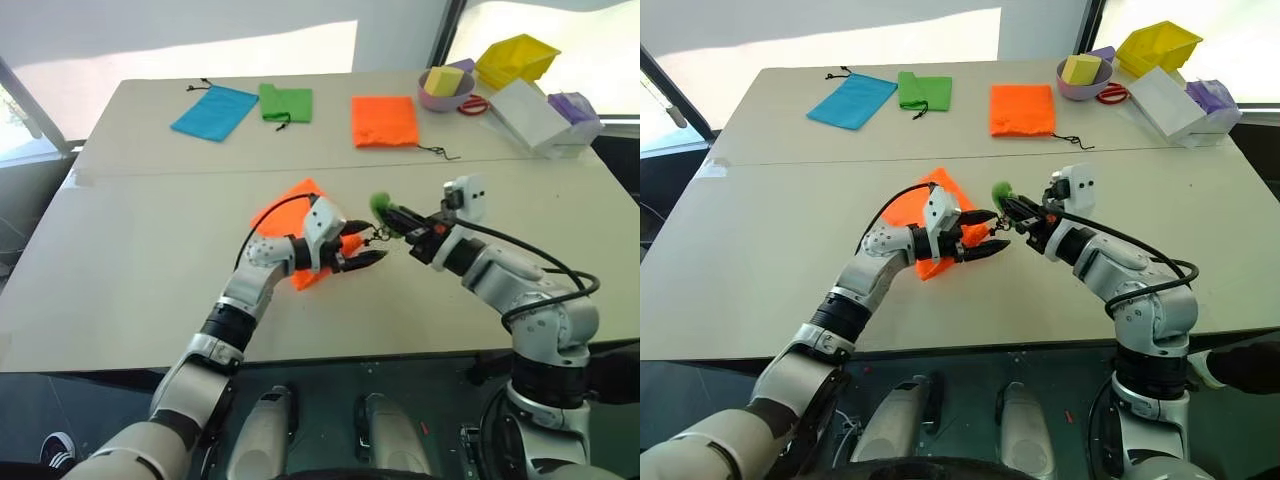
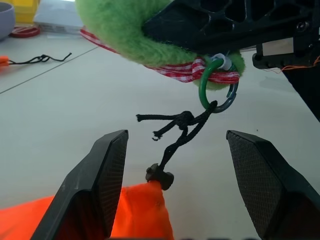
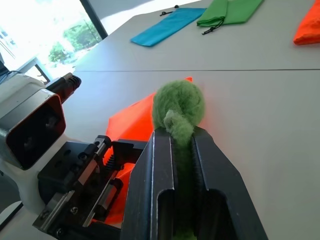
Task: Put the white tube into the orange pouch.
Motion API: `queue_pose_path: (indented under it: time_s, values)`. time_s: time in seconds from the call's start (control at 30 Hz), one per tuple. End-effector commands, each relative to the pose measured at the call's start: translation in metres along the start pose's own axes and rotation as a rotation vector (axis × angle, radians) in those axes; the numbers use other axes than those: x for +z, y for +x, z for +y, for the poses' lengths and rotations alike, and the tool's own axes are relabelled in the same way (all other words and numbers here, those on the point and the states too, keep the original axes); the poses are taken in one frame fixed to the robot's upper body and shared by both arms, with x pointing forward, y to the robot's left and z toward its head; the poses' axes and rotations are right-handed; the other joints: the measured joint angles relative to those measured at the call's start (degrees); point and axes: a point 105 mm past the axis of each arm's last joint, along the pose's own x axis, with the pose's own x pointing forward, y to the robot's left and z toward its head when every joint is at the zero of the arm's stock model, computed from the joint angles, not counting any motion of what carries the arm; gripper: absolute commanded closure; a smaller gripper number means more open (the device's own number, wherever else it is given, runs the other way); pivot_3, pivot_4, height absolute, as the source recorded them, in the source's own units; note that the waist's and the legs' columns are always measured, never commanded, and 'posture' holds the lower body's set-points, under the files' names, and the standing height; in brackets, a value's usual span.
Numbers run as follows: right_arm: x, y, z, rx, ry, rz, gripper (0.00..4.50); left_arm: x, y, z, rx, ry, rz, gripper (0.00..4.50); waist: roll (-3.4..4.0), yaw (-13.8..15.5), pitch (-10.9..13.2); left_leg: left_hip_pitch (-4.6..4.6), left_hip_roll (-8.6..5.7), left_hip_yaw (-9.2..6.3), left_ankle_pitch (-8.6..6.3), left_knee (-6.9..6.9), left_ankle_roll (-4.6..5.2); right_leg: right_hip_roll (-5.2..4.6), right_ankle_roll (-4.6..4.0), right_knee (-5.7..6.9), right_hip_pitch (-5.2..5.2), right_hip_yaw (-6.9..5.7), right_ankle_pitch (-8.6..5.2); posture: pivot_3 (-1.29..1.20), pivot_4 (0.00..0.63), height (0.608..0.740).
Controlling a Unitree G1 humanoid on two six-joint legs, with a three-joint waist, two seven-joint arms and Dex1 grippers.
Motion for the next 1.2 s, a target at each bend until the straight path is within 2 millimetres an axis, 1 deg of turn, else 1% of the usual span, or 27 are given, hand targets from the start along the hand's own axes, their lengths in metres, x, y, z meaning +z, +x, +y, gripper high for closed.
queue_pose_path:
  time_s: [0.03, 0.1, 0.13, 0.2, 0.3, 0.43, 0.6, 0.67, 0.77, 0.87, 0.97, 1.1, 1.2]
  values:
    - [0.016, 0.002, 0.008, 0.020, -0.036, -0.066, 4.50, 0.012, 0.004, 0.002, -0.012, 0.047, -0.032, 1.12, 0.00, -0.01, 0.00, 0.00, 0.01, 0.01, 0.00, 0.00, 0.00, 0.01, -0.01, 0.00, 0.00, 0.00, 0.01, 0.00, 0.150, 0.740]
    - [0.016, 0.002, 0.007, 0.020, -0.038, -0.068, 4.50, 0.012, 0.005, 0.004, -0.005, 0.040, -0.041, 1.12, 0.00, -0.01, 0.00, 0.00, 0.02, 0.02, 0.00, 0.00, 0.00, 0.01, -0.01, 0.00, 0.00, 0.00, 0.01, 0.00, 0.150, 0.740]
    - [0.015, 0.003, 0.008, 0.022, -0.036, -0.068, 4.50, 0.013, 0.005, 0.004, -0.012, 0.039, -0.044, 1.35, 0.00, 0.00, 0.00, 0.00, 0.02, 0.02, 0.00, 0.00, 0.00, 0.01, -0.02, 0.00, 0.00, 0.00, 0.02, 0.00, 0.150, 0.740]
    - [0.013, 0.003, 0.009, 0.023, -0.034, -0.067, 4.50, 0.012, 0.004, 0.006, 0.004, 0.038, -0.048, 2.02, 0.00, -0.01, 0.00, 0.00, 0.02, 0.03, 0.00, 0.01, 0.00, 0.01, -0.02, 0.00, 0.00, 0.00, 0.01, 0.00, 0.150, 0.740]
    - [0.011, 0.004, 0.010, 0.017, -0.032, -0.062, 4.50, 0.013, 0.002, 0.006, 0.001, 0.018, -0.073, 3.46, 0.00, -0.01, 0.00, 0.00, 0.04, 0.02, 0.00, 0.01, 0.00, 0.03, -0.02, 0.00, -0.01, 0.00, 0.02, 0.00, 0.150, 0.740]
    - [0.008, 0.005, 0.010, 0.011, -0.039, -0.058, 4.50, 0.005, -0.002, 0.003, -0.005, 0.012, -0.039, 3.46, 0.00, -0.01, 0.00, 0.00, 0.06, 0.03, 0.00, 0.01, 0.00, 0.07, -0.03, 0.00, -0.01, 0.00, 0.03, 0.00, 0.150, 0.740]
    - [0.010, 0.007, 0.010, 0.010, -0.044, -0.070, 4.50, 0.004, -0.003, 0.001, -0.016, 0.024, -0.036, 3.46, 0.00, -0.01, 0.00, 0.00, 0.08, 0.03, 0.00, 0.02, 0.00, 0.08, -0.04, 0.00, 0.00, 0.00, 0.03, 0.00, 0.150, 0.740]
    - [0.013, 0.008, 0.008, 0.002, -0.041, -0.085, 4.50, 0.002, -0.003, 0.000, -0.023, 0.032, -0.016, 3.46, 0.00, -0.01, 0.00, 0.01, 0.09, 0.03, 0.00, 0.02, 0.00, 0.09, -0.05, 0.00, -0.01, 0.01, 0.04, 0.00, 0.150, 0.740]
    - [0.023, 0.008, 0.006, -0.004, -0.021, -0.131, 4.50, -0.002, -0.001, -0.002, -0.039, 0.035, 0.018, 3.46, 0.00, 0.00, 0.00, 0.01, 0.11, 0.03, 0.00, 0.02, 0.00, 0.11, -0.07, 0.00, 0.00, 0.01, 0.05, 0.00, 0.150, 0.740]
    - [0.025, 0.008, 0.009, 0.010, -0.030, -0.137, 4.50, 0.004, 0.003, -0.004, -0.049, 0.036, -0.016, 3.46, 0.00, -0.01, 0.00, 0.02, 0.11, 0.03, 0.00, 0.03, 0.00, 0.11, -0.08, 0.01, 0.00, 0.01, 0.06, 0.00, 0.150, 0.740]
    - [0.020, 0.009, 0.012, 0.023, -0.036, -0.119, 4.50, 0.007, 0.006, -0.001, -0.011, 0.052, -0.031, 4.28, 0.00, 0.04, 0.00, 0.01, 0.12, 0.03, 0.00, 0.03, 0.00, 0.12, -0.08, 0.01, 0.00, 0.01, 0.06, 0.00, 0.150, 0.740]
    - [0.016, 0.009, 0.014, 0.026, -0.036, -0.107, 4.50, 0.009, 0.004, 0.002, 0.003, 0.044, -0.048, 4.28, 0.00, 0.01, 0.00, 0.01, 0.12, 0.04, 0.00, 0.05, 0.00, 0.12, -0.08, 0.00, 0.00, 0.01, 0.06, 0.00, 0.150, 0.740]
    - [0.015, 0.010, 0.015, 0.030, -0.032, -0.107, 4.50, 0.007, 0.002, 0.004, 0.010, 0.053, -0.034, 4.28, 0.00, -0.04, 0.00, 0.01, 0.12, 0.04, 0.00, 0.05, 0.00, 0.13, -0.08, 0.01, 0.00, 0.01, 0.06, 0.00, 0.150, 0.740]
